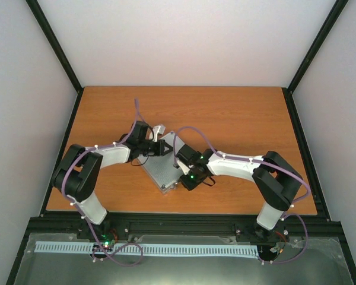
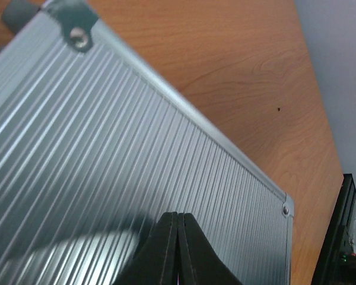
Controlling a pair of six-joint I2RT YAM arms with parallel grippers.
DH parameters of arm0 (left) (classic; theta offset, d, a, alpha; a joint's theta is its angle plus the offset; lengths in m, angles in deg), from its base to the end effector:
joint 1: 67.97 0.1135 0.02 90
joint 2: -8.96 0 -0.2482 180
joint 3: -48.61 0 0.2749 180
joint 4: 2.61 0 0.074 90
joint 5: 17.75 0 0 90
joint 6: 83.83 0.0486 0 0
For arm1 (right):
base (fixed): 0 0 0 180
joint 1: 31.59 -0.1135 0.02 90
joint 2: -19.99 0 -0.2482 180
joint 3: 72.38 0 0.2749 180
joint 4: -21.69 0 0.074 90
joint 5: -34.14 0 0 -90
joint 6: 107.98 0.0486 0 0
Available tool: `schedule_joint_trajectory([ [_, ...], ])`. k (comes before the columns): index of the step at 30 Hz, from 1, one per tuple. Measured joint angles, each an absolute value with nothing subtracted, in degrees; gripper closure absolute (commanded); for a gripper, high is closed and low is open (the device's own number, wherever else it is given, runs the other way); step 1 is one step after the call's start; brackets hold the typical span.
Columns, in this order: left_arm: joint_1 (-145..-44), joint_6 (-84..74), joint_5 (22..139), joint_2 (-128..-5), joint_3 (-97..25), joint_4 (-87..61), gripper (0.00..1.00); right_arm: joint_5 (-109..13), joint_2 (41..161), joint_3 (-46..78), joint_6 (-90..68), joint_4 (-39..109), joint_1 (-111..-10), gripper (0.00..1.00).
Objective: Pack up texas hold em set
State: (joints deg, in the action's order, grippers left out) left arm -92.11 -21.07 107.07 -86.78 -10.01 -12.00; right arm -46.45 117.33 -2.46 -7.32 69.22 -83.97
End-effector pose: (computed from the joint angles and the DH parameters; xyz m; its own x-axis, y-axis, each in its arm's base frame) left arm 0.3011 -0.1654 0.1119 -0.9064 -0.0055 -0.4223 0.3143 0.6590 -0.6833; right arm 0.1936 0.2642 0.1153 -0.7287 -0.6465 -0.2260 -0.6844 0.7003 0.2032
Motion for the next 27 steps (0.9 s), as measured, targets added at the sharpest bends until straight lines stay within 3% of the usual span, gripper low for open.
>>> schedule_joint_trajectory([
  [14,-92.53,-22.34,107.12,-92.40,-9.36,0.64,0.99,-48.09,119.49,2.00,-8.52,74.31,-82.39,0.97],
  [27,-92.59,-22.34,105.33,-93.78,-9.34,5.12,0.99,-52.81,115.52,-3.40,-3.52,66.11,-82.37,0.93],
])
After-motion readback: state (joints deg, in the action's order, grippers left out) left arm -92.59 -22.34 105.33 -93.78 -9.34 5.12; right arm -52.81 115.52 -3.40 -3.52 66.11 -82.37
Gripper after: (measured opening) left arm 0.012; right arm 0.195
